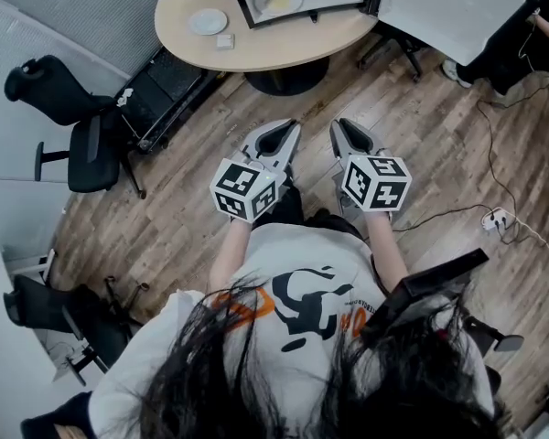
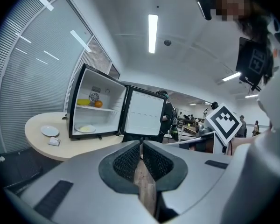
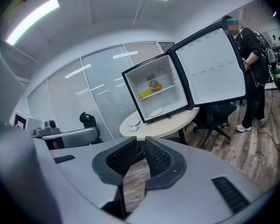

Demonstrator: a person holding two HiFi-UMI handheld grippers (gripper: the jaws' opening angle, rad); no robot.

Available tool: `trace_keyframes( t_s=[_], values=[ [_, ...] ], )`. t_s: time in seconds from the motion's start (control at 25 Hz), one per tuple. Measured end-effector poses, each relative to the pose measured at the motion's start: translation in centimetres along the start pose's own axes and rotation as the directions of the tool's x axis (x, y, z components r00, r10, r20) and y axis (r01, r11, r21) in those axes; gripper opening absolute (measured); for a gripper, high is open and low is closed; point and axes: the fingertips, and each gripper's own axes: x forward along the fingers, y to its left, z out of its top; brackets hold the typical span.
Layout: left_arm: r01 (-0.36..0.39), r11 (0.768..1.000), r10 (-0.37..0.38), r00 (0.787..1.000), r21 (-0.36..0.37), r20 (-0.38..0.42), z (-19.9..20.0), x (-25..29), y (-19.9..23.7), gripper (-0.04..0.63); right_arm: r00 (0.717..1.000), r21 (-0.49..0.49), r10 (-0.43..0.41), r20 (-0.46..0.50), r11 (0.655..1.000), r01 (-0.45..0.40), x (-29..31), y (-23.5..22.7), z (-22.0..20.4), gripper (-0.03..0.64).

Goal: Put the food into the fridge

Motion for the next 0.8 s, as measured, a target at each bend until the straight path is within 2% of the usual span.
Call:
trace_keyframes(
  t_s=[0.4,0.8],
  values=[
    [0.02,1.0,-0.02,1.0,0.009,0.003,0.0,0.1,-0.5,0.015,0.999,0.008,-0.038,0.018,0.999,0.038,-0.6,-1.2,0.7,0.06],
    [0.017,1.0,-0.017,1.0,0.011,0.006,0.1,-0.4,-0.6,0.015,0.999,0.007,-0.035,0.012,0.999,0.035,-0.7,-0.7,0.4,0.054]
  ],
)
